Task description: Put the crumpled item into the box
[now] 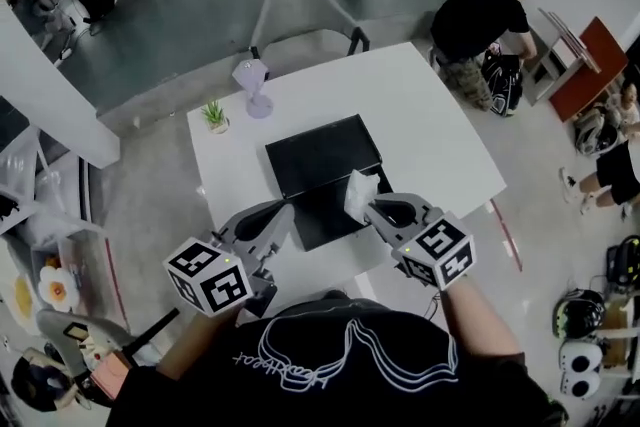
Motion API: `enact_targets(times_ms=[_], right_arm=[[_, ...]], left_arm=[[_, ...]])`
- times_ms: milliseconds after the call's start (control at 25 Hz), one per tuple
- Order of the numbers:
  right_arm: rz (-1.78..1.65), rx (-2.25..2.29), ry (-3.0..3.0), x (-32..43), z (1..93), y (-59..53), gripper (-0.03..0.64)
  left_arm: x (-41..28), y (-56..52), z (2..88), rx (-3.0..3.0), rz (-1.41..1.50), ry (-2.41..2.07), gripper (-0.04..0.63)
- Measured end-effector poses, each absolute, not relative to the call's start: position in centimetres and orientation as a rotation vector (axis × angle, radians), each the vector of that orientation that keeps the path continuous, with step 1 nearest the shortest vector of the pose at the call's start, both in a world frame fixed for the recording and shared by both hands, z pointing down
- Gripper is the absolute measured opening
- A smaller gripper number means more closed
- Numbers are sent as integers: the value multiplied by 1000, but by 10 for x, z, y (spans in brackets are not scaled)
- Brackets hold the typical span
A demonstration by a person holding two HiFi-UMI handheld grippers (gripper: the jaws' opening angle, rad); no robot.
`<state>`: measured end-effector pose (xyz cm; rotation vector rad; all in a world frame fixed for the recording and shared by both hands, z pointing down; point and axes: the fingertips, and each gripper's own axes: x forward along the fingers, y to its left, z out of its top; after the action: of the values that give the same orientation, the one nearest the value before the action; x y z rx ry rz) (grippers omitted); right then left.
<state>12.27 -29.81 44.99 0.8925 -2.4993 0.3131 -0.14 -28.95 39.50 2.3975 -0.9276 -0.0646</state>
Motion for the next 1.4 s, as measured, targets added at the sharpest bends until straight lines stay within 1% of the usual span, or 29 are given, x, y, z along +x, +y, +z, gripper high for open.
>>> enact_targets(times_ms=[240, 480, 680, 960, 1400], right_arm=[[249, 600, -2406, 117, 490, -312, 9], [105, 448, -2298, 114, 526, -323, 9], [101, 309, -2200, 114, 561, -325, 9], [78, 214, -2063, 110, 593, -329, 11], [10, 158, -1868, 107, 625, -335, 21]], left_arm=[[-1, -303, 403, 2336, -82, -1058, 8], [-7, -302, 413, 2276, -91, -1170, 8], [-10, -303, 422, 2239, -103, -1230, 8], [-25, -303, 429, 2184, -141, -1332, 8], [-39, -300, 441, 2144, -127, -1329, 8]])
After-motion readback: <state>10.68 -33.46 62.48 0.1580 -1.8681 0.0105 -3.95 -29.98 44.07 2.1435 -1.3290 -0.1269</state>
